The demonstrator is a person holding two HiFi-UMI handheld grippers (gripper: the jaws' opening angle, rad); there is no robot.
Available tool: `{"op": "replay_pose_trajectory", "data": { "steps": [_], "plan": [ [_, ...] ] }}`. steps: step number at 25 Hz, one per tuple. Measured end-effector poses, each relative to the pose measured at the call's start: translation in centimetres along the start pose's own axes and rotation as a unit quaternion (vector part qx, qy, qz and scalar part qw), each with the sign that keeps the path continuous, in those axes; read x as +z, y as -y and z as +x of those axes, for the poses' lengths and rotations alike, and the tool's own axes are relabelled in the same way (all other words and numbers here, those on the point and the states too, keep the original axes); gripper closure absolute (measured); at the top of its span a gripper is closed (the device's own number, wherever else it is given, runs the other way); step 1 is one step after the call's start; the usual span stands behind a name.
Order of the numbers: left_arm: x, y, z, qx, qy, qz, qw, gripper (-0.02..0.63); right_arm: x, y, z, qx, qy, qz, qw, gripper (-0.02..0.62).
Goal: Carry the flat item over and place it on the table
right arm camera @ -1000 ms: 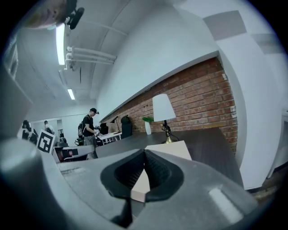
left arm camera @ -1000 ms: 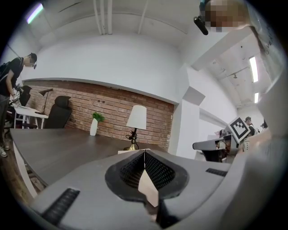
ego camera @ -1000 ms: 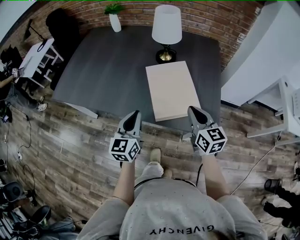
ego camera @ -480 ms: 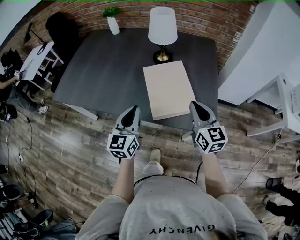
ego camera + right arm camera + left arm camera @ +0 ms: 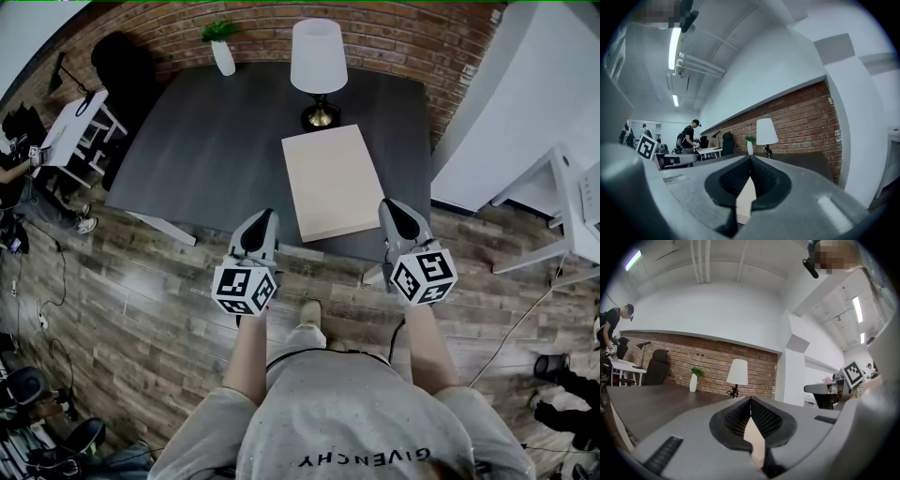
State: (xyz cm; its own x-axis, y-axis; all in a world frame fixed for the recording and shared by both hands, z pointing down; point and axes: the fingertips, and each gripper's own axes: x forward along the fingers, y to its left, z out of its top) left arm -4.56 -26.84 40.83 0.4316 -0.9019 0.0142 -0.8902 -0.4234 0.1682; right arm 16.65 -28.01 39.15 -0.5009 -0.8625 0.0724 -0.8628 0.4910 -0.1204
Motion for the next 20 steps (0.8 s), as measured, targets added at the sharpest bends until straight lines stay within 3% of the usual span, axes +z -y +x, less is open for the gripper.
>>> {"op": "replay_pose_trajectory", "data": {
  "steps": [20],
  "plan": [
    [-0.32, 0.66, 0.05, -0.004, -0.011, 0.003, 0.9999, 0.607, -0.16, 0.76, -0.85, -0.01, -0.002, 0.004, 1.0, 0.598]
  ]
}}
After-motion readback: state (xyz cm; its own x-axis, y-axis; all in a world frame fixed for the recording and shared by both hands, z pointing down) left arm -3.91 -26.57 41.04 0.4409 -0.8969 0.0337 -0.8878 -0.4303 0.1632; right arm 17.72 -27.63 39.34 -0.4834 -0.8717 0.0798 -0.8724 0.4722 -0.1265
